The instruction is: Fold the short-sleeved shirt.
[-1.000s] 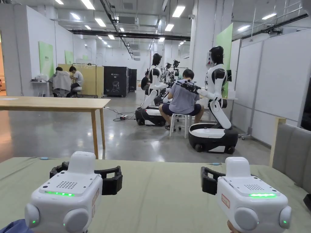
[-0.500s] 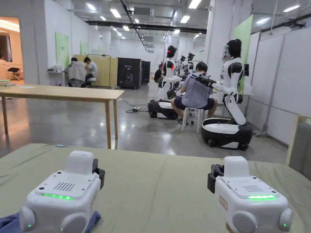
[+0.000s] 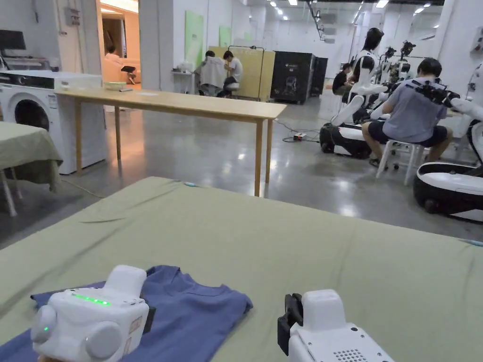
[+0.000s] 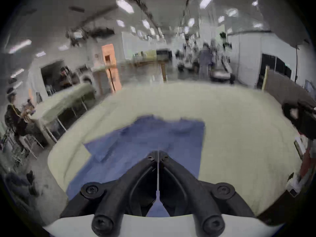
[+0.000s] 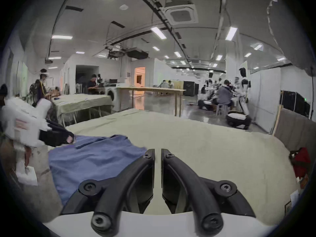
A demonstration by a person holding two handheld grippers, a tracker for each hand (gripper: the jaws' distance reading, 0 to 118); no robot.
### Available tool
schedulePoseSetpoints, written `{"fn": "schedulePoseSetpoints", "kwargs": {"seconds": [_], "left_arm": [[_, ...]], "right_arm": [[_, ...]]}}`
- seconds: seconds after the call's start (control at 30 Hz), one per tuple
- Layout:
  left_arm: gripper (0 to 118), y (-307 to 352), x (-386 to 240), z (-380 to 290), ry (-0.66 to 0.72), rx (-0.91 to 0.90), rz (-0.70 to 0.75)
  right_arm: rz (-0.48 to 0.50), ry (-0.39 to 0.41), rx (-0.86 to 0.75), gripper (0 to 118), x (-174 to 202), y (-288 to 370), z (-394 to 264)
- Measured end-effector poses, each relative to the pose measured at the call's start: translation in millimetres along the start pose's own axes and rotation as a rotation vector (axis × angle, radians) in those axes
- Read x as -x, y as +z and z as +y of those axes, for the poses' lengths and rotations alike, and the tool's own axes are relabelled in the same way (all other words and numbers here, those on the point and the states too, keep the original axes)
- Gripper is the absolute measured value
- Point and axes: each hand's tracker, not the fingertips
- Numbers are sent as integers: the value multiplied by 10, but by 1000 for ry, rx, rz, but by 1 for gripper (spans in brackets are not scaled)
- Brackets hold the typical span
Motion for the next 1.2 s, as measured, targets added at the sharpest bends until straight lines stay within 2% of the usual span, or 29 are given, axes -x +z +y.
{"fn": "schedulePoseSetpoints", "kwargs": {"seconds": [0.03, 0.07, 0.1, 0.13, 0.2, 0.37, 0.4, 0.5, 0.53, 0.6, 0.63, 0.67, 0.7, 0.73, 0.77, 0.8, 0.9, 0.93, 0.97, 1.07, 1.2], "left_arm": [[18, -192, 39, -17, -10, 45, -61], [53, -385, 60, -20, 11, 73, -60], [100, -577, 64, -21, 22, 99, -51], [118, -795, 76, -20, 25, 124, -42], [117, -1154, -36, 44, 17, 78, -46], [117, -1872, -140, 203, -12, 152, -85], [117, -1741, -260, 149, -21, 173, -88], [117, -1976, -423, -55, -44, 341, -77], [116, -2213, -291, -113, -24, 277, -95], [113, -2154, -216, -20, -5, 267, -109], [90, -2092, -187, 3, -12, 219, -130], [62, -1936, -145, 12, -24, 154, -108], [19, -1878, -114, 22, -16, 144, -74], [1, -1867, -94, 27, -30, 127, -51], [1, -1981, -32, 73, 8, 167, -132], [1, -1920, -103, 41, 22, 174, -105], [0, -1752, -251, 176, 8, 67, -87], [0, -1588, -328, 218, 31, 9, -163], [0, -1504, -427, 274, 32, -15, -174], [0, -1353, -900, 502, -26, -58, -236], [0, -1102, -1831, 803, -99, -111, -399]], "right_arm": [[14, 3, 7, 9, 38, -29, -49], [14, 2, 14, 9, 72, -55, -90], [20, 2, 24, 9, 90, -83, -134], [25, 8, 35, 9, 98, -108, -182], [16, 21, 56, 9, 104, -150, -267], [-17, -4, 123, 9, -61, -301, -453], [-27, -13, 134, 9, -97, -325, -484], [-47, -49, 166, 9, -200, -388, -560], [-52, -55, 173, 9, -224, -395, -576], [-63, -62, 180, 9, -255, -382, -604], [-61, -66, 180, 9, -274, -366, -611], [-59, -70, 181, 9, -286, -350, -619], [-61, -72, 180, 9, -295, -328, -624], [-64, -78, 178, 9, -312, -306, -623], [-63, -86, 178, 9, -338, -275, -615], [-64, -104, 177, 9, -377, -236, -611], [-87, -137, 165, 9, -542, -79, -605], [-100, -142, 154, 9, -615, -10, -603], [-115, -147, 149, 9, -686, 46, -599], [-173, -171, 129, 9, -966, 264, -580], [-265, -190, 100, 9, -1388, 615, -595]]}}
